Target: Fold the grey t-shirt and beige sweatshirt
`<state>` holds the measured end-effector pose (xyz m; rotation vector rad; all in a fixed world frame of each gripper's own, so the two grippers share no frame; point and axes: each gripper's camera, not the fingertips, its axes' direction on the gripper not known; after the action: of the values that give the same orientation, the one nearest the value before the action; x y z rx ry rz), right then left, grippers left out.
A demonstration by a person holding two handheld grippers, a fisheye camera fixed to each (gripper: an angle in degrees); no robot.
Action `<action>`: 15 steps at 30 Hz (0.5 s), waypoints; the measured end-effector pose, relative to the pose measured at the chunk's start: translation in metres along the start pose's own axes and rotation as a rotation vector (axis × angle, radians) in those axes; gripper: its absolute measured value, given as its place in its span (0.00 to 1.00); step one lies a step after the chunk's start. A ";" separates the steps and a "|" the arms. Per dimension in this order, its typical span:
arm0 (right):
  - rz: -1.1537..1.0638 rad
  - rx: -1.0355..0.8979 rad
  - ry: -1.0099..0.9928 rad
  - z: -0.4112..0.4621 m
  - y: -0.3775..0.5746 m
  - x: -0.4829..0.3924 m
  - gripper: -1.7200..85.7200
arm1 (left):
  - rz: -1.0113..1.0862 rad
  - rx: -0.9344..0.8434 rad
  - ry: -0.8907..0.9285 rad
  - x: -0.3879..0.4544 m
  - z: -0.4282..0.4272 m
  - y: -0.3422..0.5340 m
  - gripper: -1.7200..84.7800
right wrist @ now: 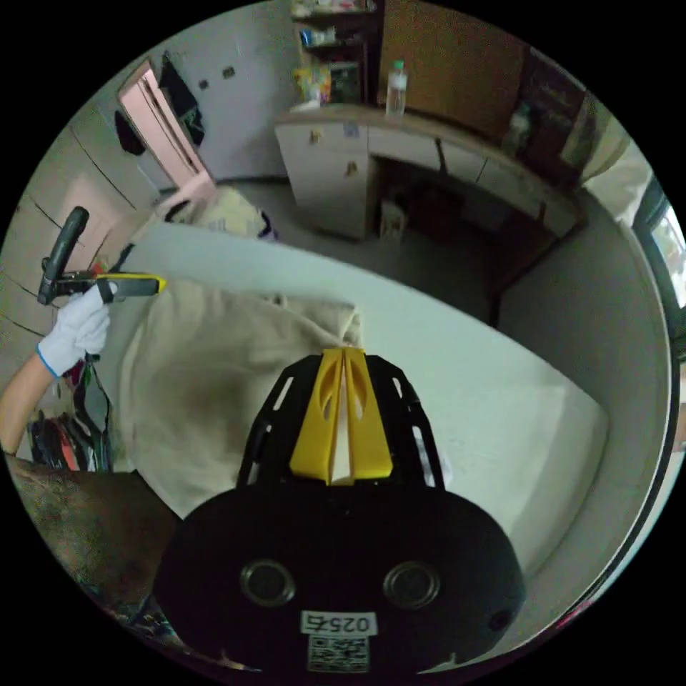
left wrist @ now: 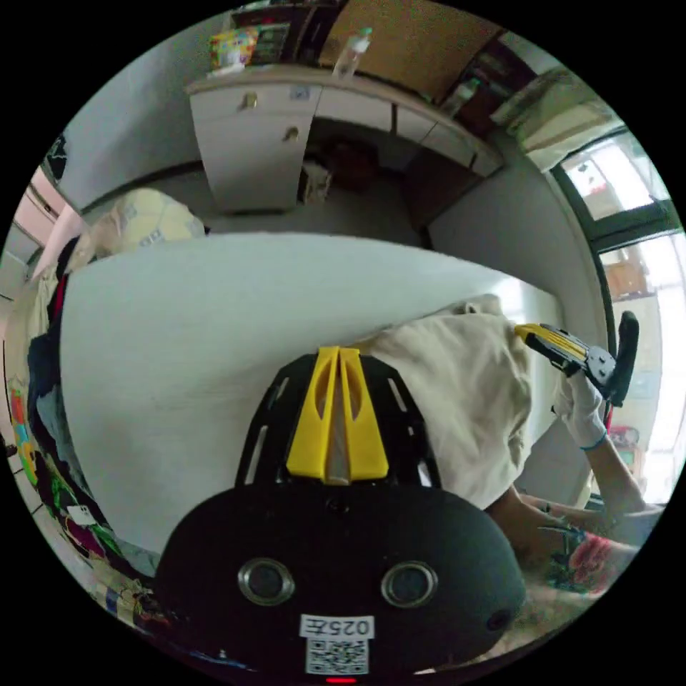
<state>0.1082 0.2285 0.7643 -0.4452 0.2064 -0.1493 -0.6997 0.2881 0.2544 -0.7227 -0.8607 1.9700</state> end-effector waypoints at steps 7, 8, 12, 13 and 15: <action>0.187 0.033 -0.119 -0.012 -0.009 0.073 0.01 | -0.318 0.086 0.130 -0.078 -0.057 0.022 0.02; 0.230 0.115 -0.188 -0.031 0.006 0.086 0.02 | -0.293 0.128 0.227 -0.084 -0.072 0.041 0.02; 0.316 0.140 -0.597 -0.051 0.062 0.131 0.09 | -0.248 0.067 0.526 -0.088 -0.087 0.111 0.13; 0.310 0.102 -0.714 -0.048 0.080 0.143 0.12 | -0.265 0.027 0.584 -0.090 -0.085 0.138 0.15; 0.363 0.041 -0.794 -0.043 0.112 0.161 0.15 | -0.285 -0.018 0.637 -0.091 -0.083 0.178 0.17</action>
<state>0.2647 0.2806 0.6503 -0.3908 -0.4952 0.3797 -0.6774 0.1618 0.0802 -1.0900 -0.5497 1.3547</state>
